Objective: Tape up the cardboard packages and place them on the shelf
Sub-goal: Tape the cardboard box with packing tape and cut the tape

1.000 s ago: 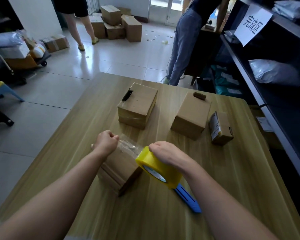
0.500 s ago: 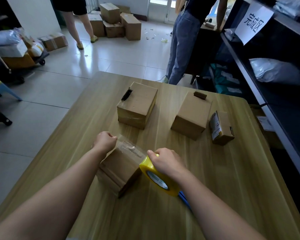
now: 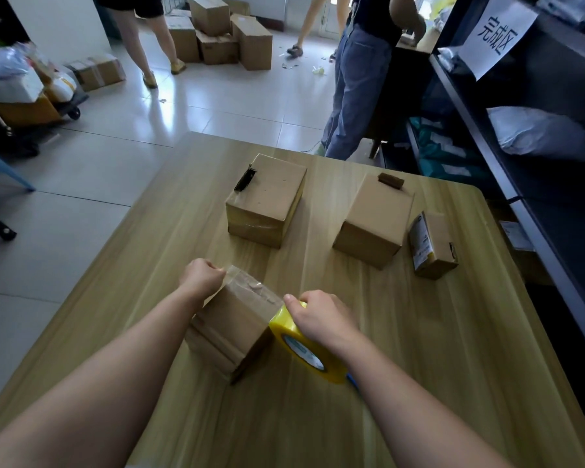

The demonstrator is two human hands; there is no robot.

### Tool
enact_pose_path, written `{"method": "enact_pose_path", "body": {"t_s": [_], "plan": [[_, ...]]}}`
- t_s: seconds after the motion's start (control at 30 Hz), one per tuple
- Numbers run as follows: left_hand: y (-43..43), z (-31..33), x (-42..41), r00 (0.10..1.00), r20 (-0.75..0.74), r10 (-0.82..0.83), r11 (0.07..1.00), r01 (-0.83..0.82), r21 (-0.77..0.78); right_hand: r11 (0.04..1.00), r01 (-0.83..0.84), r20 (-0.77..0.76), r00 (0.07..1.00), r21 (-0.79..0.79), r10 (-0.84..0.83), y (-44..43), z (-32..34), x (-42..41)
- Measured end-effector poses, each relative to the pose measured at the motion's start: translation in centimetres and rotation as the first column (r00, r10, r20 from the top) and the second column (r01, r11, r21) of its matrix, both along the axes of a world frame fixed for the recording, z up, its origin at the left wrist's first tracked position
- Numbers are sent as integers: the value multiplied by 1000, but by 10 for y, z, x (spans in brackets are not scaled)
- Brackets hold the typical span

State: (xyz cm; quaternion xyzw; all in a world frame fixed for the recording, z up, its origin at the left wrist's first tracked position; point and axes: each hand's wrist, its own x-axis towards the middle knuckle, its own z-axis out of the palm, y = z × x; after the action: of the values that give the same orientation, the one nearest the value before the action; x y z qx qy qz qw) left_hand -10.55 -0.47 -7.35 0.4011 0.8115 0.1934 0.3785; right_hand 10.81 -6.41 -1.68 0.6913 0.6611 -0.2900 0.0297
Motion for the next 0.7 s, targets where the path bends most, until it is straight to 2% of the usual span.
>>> {"method": "enact_pose_path", "body": {"t_s": [0.4,0.7], "plan": [[3,-3,2,999,34,5,1000,-4,-16,1000,21,5,1000,4,-21,2,-12,1],[6,-7,-1,987,160,-14,998,25,-65,1000,20,12,1000,-12,-20,0,-20,0]]}}
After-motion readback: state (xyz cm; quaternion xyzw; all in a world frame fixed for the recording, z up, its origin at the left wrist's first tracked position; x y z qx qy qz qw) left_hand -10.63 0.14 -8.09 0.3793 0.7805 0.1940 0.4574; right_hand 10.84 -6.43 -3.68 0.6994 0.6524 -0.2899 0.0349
